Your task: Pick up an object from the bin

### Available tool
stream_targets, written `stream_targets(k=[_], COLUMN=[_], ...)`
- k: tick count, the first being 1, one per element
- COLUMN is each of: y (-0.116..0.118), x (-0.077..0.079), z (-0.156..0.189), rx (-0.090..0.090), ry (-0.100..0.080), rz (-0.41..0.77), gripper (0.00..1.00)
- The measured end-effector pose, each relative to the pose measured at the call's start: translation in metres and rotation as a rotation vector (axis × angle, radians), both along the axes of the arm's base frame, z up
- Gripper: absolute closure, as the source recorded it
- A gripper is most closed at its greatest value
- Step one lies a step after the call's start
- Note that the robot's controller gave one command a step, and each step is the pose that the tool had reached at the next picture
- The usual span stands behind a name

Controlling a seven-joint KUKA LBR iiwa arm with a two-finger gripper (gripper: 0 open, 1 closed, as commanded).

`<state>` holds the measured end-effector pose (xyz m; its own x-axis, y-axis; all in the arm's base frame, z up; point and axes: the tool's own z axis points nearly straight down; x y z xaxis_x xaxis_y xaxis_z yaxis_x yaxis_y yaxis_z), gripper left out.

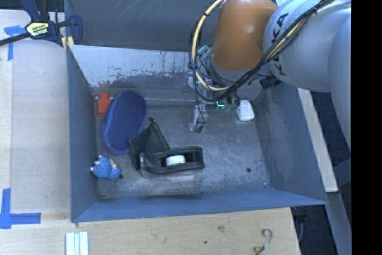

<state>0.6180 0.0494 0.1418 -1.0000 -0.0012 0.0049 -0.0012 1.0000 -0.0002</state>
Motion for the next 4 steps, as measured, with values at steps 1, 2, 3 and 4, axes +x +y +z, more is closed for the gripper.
stream_targets(k=[1, 2, 3, 4], y=[0.022, 0.027, 0.042, 0.041], x=[-0.040, -0.080, -0.094, -0.097], z=[-0.035, -0.030, -0.027, -0.048], rx=[0.003, 0.001, 0.001, 0.008], ry=[-0.025, -0.014, -0.008, -0.022], rz=[0.229, 0.409, 0.301, 0.236], gripper=[0.00, 0.00, 0.00, 0.00])
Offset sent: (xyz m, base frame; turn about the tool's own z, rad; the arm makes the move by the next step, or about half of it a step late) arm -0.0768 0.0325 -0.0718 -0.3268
